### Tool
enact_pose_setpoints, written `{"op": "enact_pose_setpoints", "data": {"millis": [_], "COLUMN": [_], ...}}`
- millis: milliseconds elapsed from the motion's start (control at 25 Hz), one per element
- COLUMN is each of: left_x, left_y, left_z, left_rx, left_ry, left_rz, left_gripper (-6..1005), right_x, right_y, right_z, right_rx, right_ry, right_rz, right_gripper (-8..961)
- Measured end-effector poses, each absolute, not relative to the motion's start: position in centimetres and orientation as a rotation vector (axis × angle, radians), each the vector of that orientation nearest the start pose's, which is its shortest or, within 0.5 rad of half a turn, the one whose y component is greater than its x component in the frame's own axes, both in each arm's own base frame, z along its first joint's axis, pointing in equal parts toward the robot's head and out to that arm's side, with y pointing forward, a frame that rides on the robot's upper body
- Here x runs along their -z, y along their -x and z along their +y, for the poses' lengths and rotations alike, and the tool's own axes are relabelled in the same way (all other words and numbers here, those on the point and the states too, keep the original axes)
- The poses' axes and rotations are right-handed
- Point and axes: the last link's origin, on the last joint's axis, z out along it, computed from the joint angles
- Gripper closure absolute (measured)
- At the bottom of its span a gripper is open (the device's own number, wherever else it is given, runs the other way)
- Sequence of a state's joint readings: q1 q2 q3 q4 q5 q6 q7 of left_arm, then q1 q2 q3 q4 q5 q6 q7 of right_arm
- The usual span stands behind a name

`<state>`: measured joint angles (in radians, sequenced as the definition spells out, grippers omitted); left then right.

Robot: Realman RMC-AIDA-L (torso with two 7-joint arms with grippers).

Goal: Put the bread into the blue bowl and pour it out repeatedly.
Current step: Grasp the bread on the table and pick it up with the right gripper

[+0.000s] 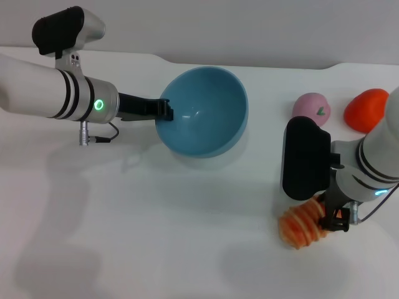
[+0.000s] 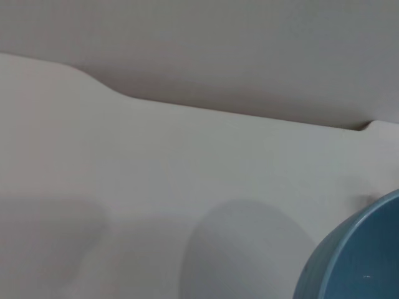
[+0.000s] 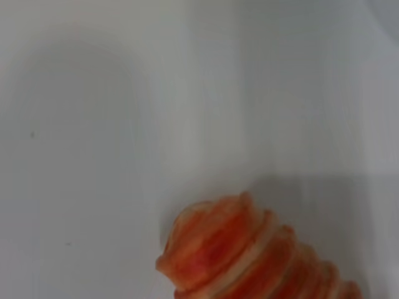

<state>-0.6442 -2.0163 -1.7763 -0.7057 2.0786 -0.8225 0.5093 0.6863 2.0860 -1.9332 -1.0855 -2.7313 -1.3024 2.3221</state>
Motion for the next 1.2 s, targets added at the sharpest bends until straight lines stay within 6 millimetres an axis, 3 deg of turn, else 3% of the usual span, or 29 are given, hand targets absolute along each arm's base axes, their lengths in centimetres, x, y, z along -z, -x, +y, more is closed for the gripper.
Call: {"op": "enact_pose_setpoints", "data": {"millis": [200, 800, 960, 1200], "left_x": [3.6, 3.6, 3.7, 3.8], "left_y": [25.0, 24.5, 24.3, 24.2], "left_z": [41.1, 41.5, 41.5, 41.6], "left_rx": [0.234, 0.250, 0.254, 0.260], "left_ry": [2.124, 2.123, 2.126, 2.126], "left_rz": [-1.522, -1.511, -1.509, -1.509], "left_gripper": [997, 998, 998, 996], "right_x": [9.5, 9.5, 8.5, 6.4], "right_y": [-20.7, -21.5, -21.2, -21.3], "right_z": [33.3, 33.2, 33.5, 34.6], "right_rx": [1.064, 1.040, 0.972, 0.851], "right_ry": [2.751, 2.743, 2.739, 2.709], "right_rz": [0.100, 0.254, 0.340, 0.494], "right_gripper": [528, 738, 800, 814]}}
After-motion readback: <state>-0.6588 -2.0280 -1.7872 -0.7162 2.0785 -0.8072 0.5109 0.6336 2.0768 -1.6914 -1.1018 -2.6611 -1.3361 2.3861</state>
